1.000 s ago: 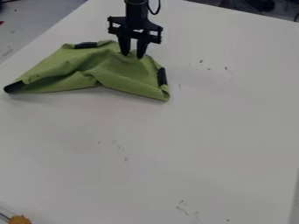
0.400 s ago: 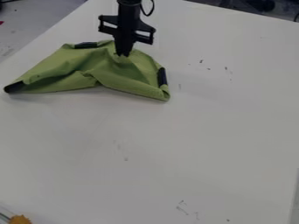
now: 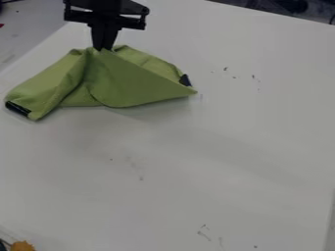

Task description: Unfold the cloth from top to the bottom

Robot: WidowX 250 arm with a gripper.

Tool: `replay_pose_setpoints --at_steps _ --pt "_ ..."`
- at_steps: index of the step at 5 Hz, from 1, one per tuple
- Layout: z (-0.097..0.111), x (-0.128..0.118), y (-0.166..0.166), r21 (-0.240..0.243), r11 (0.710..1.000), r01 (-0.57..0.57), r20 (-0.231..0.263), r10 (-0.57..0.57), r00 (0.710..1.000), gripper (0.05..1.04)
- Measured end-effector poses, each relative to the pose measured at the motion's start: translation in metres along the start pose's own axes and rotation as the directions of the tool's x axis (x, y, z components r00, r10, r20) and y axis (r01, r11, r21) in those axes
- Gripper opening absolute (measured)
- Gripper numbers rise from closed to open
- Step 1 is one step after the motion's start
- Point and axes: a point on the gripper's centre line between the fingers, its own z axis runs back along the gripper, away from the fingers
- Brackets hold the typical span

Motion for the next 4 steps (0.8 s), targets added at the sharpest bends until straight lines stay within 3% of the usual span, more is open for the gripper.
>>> replay_pose_setpoints --at_steps 1,2,3,4 --pt "-0.010 -0.032 0.007 0.027 0.986 -0.166 -0.076 0.168 0.983 0.053" --pt "-0.017 -0.055 0.007 0.054 0.955 -0.291 -0.131 0.296 0.946 0.053" --pt "-0.023 -0.074 0.002 0.061 0.898 -0.436 -0.166 0.440 0.883 0.053" --pt "-0.017 -0.088 -0.005 0.075 0.833 -0.547 -0.163 0.552 0.818 0.053"
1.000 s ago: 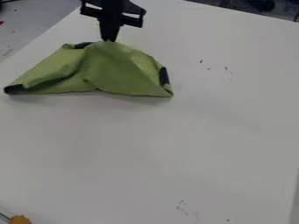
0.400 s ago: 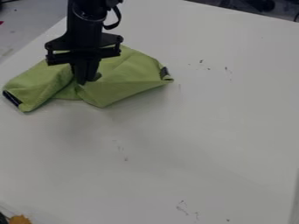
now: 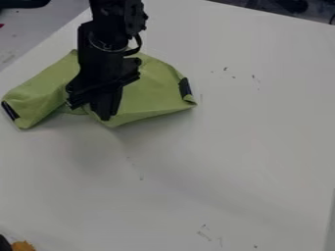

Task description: Unfold the cloth from top to the bottom

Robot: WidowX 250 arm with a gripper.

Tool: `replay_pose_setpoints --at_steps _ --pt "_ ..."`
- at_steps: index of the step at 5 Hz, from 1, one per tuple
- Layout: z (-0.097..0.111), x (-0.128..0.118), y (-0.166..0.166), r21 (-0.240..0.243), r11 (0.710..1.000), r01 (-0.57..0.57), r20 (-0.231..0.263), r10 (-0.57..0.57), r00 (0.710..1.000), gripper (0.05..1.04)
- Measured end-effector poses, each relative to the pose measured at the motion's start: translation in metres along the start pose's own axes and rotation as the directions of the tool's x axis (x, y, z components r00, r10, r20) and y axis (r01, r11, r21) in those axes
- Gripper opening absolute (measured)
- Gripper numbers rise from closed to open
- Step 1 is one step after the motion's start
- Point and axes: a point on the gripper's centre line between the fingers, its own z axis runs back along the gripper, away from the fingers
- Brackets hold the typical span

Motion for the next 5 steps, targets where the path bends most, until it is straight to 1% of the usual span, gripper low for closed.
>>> replay_pose_setpoints --at_steps 1,2,3,4,5 --pt "-0.002 -0.017 0.007 -0.021 0.991 -0.136 -0.003 0.135 0.991 0.053" --pt "-0.006 -0.034 0.012 -0.013 0.961 -0.275 -0.021 0.275 0.961 0.053" --pt "-0.009 -0.043 0.010 -0.027 0.934 -0.357 -0.052 0.356 0.933 0.073" --pt "-0.009 -0.045 0.008 -0.038 0.931 -0.362 -0.069 0.359 0.931 0.217" --pt "-0.006 -0.044 0.011 -0.004 0.944 -0.329 -0.058 0.328 0.943 0.476"
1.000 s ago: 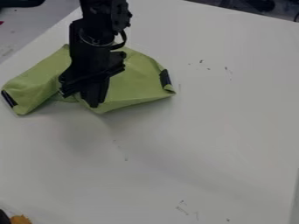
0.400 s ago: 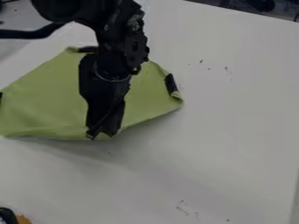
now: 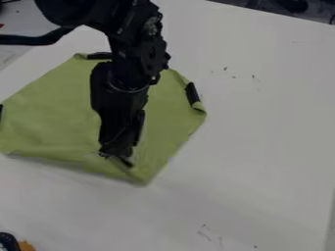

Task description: Unfold the cloth from top to the bottom

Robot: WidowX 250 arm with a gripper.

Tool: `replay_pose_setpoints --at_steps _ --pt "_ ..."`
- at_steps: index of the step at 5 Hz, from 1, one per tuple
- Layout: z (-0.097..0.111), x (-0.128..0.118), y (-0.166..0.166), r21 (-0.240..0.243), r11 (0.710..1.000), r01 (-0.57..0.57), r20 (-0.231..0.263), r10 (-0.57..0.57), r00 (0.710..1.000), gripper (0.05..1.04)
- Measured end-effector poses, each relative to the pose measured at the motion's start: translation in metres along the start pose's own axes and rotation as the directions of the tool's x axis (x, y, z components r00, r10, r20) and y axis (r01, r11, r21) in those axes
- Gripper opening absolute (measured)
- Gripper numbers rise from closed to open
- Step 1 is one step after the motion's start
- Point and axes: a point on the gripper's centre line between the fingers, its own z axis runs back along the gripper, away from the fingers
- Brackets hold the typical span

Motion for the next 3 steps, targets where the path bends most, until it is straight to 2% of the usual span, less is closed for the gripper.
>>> replay_pose_setpoints --at_steps 1,2,3 --pt "0.012 0.004 0.002 0.055 0.994 0.097 0.007 -0.098 0.995 0.773" --pt "0.024 0.005 0.003 0.084 0.976 0.199 -0.020 -0.198 0.980 0.995" --pt "0.024 0.016 0.003 0.063 0.963 0.264 -0.076 -0.259 0.963 1.004"
